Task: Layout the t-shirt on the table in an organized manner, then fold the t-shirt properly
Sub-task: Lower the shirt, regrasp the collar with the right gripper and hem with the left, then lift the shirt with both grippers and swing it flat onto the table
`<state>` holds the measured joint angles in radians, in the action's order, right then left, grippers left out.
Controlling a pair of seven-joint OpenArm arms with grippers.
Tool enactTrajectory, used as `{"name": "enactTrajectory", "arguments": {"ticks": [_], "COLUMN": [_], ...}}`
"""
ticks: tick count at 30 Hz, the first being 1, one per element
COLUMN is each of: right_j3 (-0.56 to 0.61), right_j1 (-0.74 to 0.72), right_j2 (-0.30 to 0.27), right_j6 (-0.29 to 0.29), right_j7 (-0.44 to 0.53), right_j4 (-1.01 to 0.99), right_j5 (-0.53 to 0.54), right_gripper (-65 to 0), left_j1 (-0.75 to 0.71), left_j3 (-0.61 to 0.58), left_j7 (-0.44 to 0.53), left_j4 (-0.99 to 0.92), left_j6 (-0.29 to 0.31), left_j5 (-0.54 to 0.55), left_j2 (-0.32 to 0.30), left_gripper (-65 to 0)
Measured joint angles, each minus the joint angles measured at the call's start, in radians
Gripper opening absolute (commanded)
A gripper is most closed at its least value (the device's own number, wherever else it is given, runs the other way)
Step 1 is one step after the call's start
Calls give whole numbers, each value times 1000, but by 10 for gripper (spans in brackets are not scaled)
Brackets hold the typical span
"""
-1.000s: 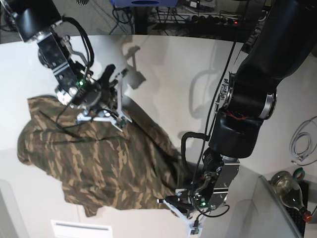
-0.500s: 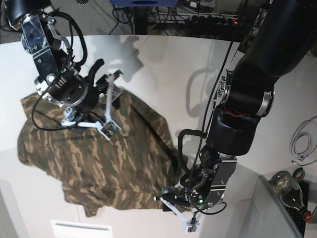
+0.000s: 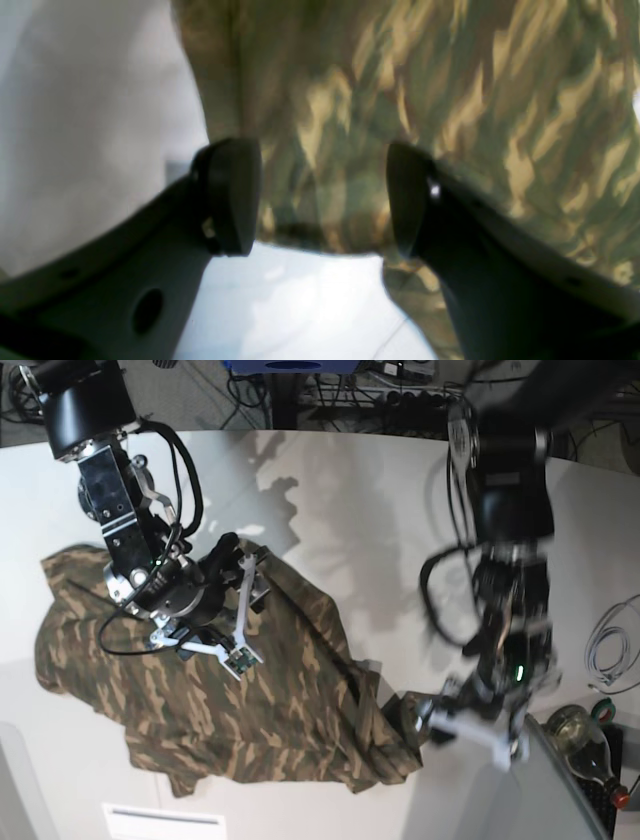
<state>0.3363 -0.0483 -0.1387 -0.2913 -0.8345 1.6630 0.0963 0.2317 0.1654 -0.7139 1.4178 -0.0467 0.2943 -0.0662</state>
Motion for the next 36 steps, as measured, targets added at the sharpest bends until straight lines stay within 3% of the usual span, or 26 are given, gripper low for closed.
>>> {"name": "enactTrajectory", "arguments": {"ticks": [3, 4, 9, 13, 24, 29, 31, 33, 34, 36], "right_j3": [-65, -69, -75, -74, -266, -405, -501, -632, -692, -799], "right_j1": [37, 41, 61, 77, 172, 210, 214, 208, 202, 177], "right_j2": [6, 2, -3, 4, -18, -19, 3, 42, 58, 71], "right_j6": [0, -1, 1, 0, 0, 0, 0, 2, 2, -3], "right_j7": [43, 35, 41, 45, 48, 46, 47, 51, 53, 47], "right_j4": [-1, -3, -1, 13, 85, 97, 97, 92, 83, 35], "right_j5": [2, -11, -11, 2, 0, 5, 9, 44, 82, 148], "right_gripper": [-285, -285, -285, -285, -285, -285, -284, -284, -282, -282], "left_j1": [-192, -225, -264, -249, -29, 59, 89, 103, 105, 99], "left_j3": [-8, -14, -1, -2, -10, -13, -21, -98, -145, -222], "left_j7": [-26, -32, -6, -9, 22, 33, 39, 112, 162, 227], "left_j4": [126, 124, 6, -92, -433, -575, -621, -650, -658, -672], "left_j6": [171, 187, 174, 162, 194, 209, 210, 212, 211, 208], "left_j5": [170, 231, 354, 359, 383, 394, 399, 372, 357, 349], "left_j2": [21, 31, 15, 19, 75, 108, 111, 107, 108, 110], "left_gripper": [-156, -158, -160, -160, -163, -163, -165, -173, -197, -326]}}
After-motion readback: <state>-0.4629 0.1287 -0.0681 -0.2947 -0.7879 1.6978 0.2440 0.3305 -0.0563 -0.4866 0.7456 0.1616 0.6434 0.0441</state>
